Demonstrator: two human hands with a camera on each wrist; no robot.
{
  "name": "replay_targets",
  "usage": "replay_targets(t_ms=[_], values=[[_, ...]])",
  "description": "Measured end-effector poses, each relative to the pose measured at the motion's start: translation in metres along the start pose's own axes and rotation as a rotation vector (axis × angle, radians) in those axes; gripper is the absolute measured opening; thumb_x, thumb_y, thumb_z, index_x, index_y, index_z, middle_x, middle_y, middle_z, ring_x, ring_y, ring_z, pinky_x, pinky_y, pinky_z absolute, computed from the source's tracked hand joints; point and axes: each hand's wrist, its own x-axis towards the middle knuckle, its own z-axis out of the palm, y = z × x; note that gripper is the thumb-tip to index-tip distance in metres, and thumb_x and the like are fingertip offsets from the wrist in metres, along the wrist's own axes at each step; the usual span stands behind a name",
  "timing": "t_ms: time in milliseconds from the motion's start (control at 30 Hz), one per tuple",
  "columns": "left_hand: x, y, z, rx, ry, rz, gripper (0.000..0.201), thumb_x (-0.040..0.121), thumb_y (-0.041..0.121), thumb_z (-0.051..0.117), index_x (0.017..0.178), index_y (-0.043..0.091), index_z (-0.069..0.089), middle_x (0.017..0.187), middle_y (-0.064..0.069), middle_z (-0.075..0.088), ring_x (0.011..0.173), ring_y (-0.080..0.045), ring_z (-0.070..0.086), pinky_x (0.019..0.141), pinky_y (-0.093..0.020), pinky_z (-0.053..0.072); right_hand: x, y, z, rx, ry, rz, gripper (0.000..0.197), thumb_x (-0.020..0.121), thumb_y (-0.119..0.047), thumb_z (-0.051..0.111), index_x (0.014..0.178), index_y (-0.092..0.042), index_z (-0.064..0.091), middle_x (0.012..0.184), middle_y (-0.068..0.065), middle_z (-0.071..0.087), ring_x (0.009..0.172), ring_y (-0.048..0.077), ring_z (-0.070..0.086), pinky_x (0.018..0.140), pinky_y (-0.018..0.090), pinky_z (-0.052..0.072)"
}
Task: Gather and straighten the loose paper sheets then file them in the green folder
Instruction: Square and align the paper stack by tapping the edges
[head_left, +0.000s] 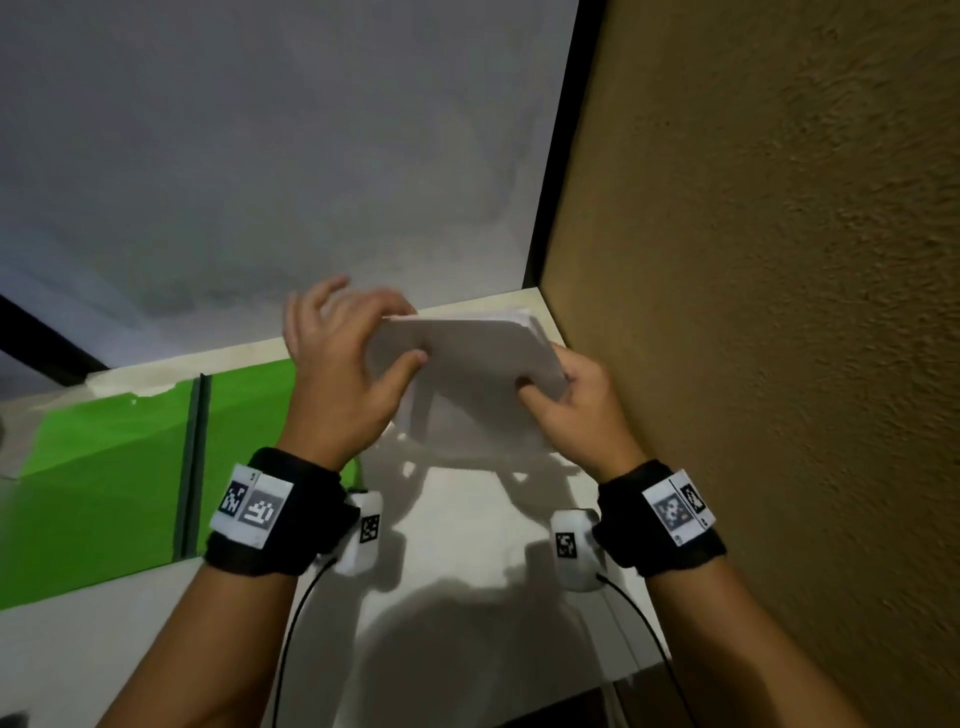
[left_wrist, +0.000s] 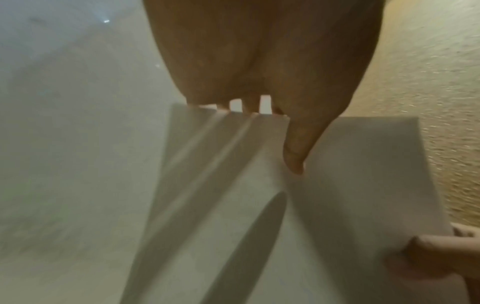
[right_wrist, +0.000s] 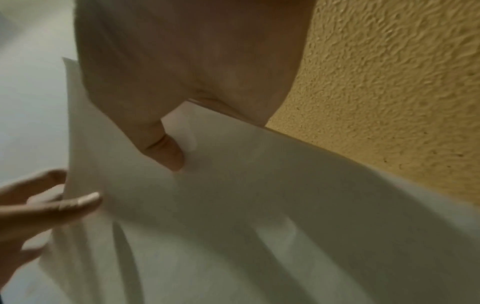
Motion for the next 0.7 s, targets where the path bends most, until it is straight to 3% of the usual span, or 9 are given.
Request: replay_targets(t_ms=[67, 100, 167, 233, 333, 433, 500, 567, 700], values=[[-0.007, -0.01, 0.005, -0.121, 0.106, -0.161, 0.096, 0.068, 0.039, 0.088, 0.147, 0.024, 0.036, 0.156, -0.001, 0.034, 0.149, -0.022, 0.024, 0.121, -0.052, 0.019, -0.004, 0.002, -0.003, 0.119, 0.07, 0.068, 0.012, 0.086, 0.002, 0.063, 0.081, -0.009, 0.066, 0.079, 0.017, 0.067, 0.072, 0.02, 0.063, 0.069, 0.033, 0.048], [-0.013, -0.017, 0.011, -0.291, 0.133, -0.272, 0.114, 0.063, 0.034, 0.092, 0.154, 0.023, 0.023, 0.16, -0.001, 0.025, 0.151, -0.018, 0.021, 0.123, -0.047, 0.019, -0.006, 0.002, -0.005, 0.172, 0.087, 0.106, 0.011, 0.086, 0.004, 0.065, 0.082, -0.006, 0.066, 0.083, 0.02, 0.07, 0.074, 0.023, 0.067, 0.07, 0.035, 0.051], [-0.026, -0.029, 0.023, -0.757, 0.092, -0.501, 0.123, 0.057, 0.022, 0.095, 0.155, 0.023, 0.021, 0.155, -0.002, 0.036, 0.144, -0.019, 0.037, 0.116, -0.042, 0.036, -0.01, 0.004, -0.01, 0.23, 0.097, 0.16, 0.019, 0.087, 0.009, 0.065, 0.083, -0.009, 0.07, 0.08, 0.006, 0.075, 0.076, 0.014, 0.072, 0.072, 0.028, 0.056], [-0.037, -0.038, 0.033, -1.079, -0.044, -0.685, 0.099, 0.049, 0.022, 0.097, 0.137, 0.012, 0.051, 0.124, -0.005, 0.068, 0.113, -0.026, 0.064, 0.09, -0.038, 0.055, -0.014, 0.008, -0.011, 0.257, 0.092, 0.187, 0.028, 0.086, 0.011, 0.065, 0.082, -0.017, 0.07, 0.077, -0.006, 0.074, 0.073, 0.004, 0.069, 0.071, 0.023, 0.056], [-0.049, -0.033, 0.048, -0.962, -0.049, -0.733, 0.045, 0.064, 0.006, 0.088, 0.105, 0.008, 0.071, 0.093, -0.001, 0.078, 0.086, -0.017, 0.073, 0.078, -0.032, 0.055, -0.019, 0.018, -0.004, 0.259, 0.145, 0.248, 0.028, 0.087, 0.007, 0.065, 0.083, -0.02, 0.069, 0.083, -0.003, 0.073, 0.076, 0.005, 0.069, 0.073, 0.026, 0.058], [-0.055, -0.019, 0.061, -0.759, 0.12, -0.658, 0.028, 0.08, -0.004, 0.076, 0.105, 0.008, 0.07, 0.093, 0.005, 0.075, 0.08, -0.005, 0.071, 0.076, -0.026, 0.056, -0.028, 0.028, 0.013, 0.241, 0.258, 0.281, 0.021, 0.09, -0.002, 0.066, 0.081, -0.021, 0.069, 0.084, -0.004, 0.072, 0.075, 0.005, 0.069, 0.071, 0.029, 0.057], [-0.059, -0.014, 0.068, -0.684, 0.207, -0.606, 0.023, 0.083, 0.002, 0.076, 0.103, 0.011, 0.069, 0.094, 0.004, 0.073, 0.082, -0.009, 0.069, 0.078, -0.029, 0.057, -0.034, 0.03, 0.025, 0.29, 0.326, 0.264, 0.022, 0.093, -0.004, 0.066, 0.083, -0.024, 0.069, 0.083, -0.01, 0.073, 0.075, 0.0, 0.069, 0.067, 0.019, 0.056], [-0.062, -0.013, 0.071, -0.669, 0.239, -0.563, 0.02, 0.084, 0.009, 0.077, 0.099, 0.016, 0.067, 0.095, 0.001, 0.072, 0.088, -0.016, 0.067, 0.082, -0.035, 0.057, -0.037, 0.032, 0.032, 0.348, 0.376, 0.26, 0.022, 0.094, -0.006, 0.066, 0.089, -0.027, 0.069, 0.083, -0.013, 0.074, 0.079, -0.004, 0.07, 0.067, 0.014, 0.054], [-0.075, -0.021, 0.079, -0.742, 0.212, -0.576, 0.029, 0.084, 0.001, 0.076, 0.104, 0.019, 0.066, 0.102, 0.004, 0.073, 0.094, -0.011, 0.07, 0.085, -0.024, 0.057, -0.04, 0.047, 0.035, 0.385, 0.405, 0.301, 0.026, 0.091, 0.004, 0.067, 0.087, -0.021, 0.068, 0.081, -0.009, 0.071, 0.071, -0.006, 0.068, 0.062, 0.011, 0.053]])
